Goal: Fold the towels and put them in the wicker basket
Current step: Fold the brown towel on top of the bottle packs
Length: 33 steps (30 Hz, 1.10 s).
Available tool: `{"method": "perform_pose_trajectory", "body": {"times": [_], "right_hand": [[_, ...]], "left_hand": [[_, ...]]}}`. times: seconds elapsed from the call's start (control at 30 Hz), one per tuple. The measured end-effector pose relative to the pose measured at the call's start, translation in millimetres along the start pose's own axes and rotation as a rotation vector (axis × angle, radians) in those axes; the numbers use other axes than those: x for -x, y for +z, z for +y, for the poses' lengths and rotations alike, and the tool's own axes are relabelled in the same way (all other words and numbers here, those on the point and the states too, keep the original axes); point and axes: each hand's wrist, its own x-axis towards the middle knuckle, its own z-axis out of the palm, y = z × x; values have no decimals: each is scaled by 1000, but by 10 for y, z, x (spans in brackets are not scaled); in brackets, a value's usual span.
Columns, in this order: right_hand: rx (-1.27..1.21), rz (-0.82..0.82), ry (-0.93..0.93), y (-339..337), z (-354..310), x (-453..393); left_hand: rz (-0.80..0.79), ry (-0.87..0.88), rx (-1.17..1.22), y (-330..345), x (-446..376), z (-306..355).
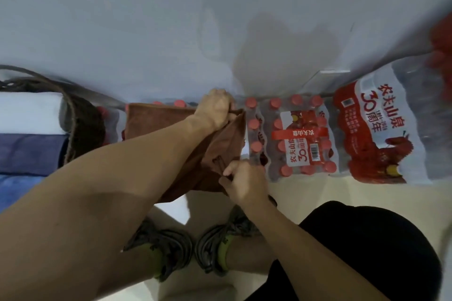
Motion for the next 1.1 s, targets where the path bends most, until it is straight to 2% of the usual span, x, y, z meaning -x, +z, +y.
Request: {"method": "perform_pose_trajectory", "body": {"times": [0.13,0.3,0.4,0.5,0.63,0.83,1.0,1.1], "right_hand": [[-271,-52,-4,-153,16,59],[-533,-63,163,-194,52,292],[-511,-53,254,-118,122,457],[-410,24,292,-58,184,521],[-369,21,392,-38,288,529],[-278,225,405,10,346,516],[-395,98,573,25,457,466],[-441,106,593,1,468,398]], "left_hand": [[-43,-33,-6,-14,-59,8],[-96,-25,-25,-56,-105,4],[-86,-49,2,-44,-131,-2],[-52,-84,69,-63,-144,-2],[-57,-101,122,-123,-152,-8],[-21,-151,168,-138,-188,-7],[40,-117,199,-67,-211,4],[128,-59,200,-73,-89,16]]}}
